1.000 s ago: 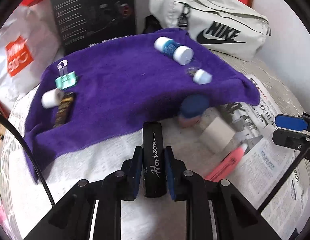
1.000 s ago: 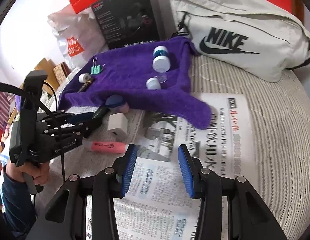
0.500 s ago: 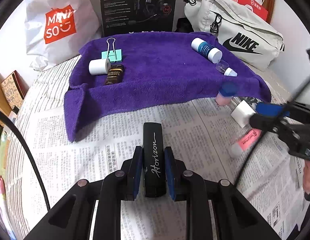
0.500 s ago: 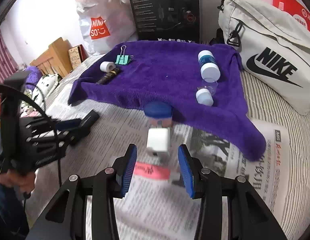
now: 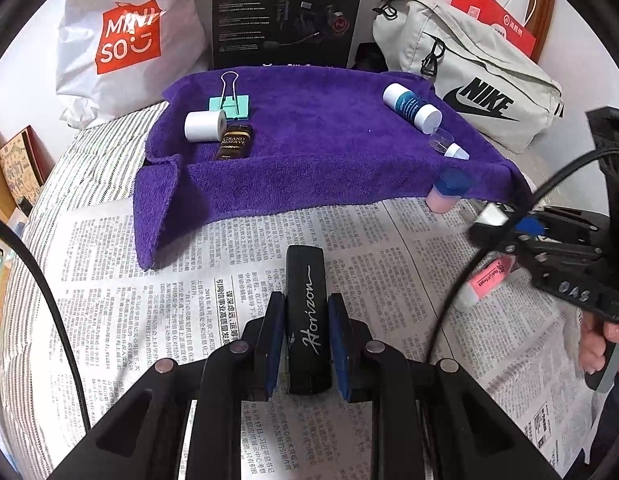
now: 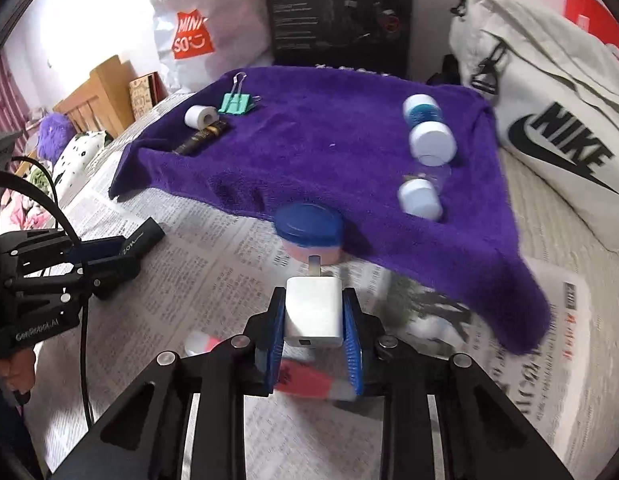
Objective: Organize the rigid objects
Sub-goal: 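Grasp the white USB charger with the right gripper while the left holds the marker, then carry the white charger and the Horizon marker toward the purple towel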
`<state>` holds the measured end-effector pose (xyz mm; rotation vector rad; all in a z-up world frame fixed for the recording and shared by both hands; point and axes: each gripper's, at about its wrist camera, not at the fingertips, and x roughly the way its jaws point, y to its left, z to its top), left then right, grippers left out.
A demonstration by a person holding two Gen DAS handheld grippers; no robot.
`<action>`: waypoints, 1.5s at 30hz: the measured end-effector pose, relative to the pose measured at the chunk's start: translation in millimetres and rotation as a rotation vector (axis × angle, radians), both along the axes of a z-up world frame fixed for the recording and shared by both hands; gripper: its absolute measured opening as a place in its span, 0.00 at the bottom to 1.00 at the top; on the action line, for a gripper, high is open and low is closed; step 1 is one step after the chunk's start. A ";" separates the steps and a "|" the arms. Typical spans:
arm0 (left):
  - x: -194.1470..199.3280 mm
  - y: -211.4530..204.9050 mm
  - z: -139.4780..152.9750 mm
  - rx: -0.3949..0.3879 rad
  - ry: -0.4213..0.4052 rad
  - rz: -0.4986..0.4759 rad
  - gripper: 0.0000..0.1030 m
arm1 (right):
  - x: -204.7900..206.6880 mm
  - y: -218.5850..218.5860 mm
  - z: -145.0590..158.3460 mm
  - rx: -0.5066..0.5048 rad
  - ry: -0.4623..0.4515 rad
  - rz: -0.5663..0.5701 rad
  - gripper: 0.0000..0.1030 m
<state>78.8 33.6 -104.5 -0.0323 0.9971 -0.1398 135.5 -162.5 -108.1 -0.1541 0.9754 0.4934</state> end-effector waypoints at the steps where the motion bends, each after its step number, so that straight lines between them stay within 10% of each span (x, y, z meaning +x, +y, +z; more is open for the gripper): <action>1: -0.2 0.1 0.1 -0.001 0.000 0.001 0.20 | -1.4 -7.6 2.1 -0.004 -0.003 -0.019 0.26; 45: 67.1 21.2 57.8 -0.044 -0.063 -0.031 0.20 | 54.8 -18.9 54.4 0.109 -0.046 -0.012 0.26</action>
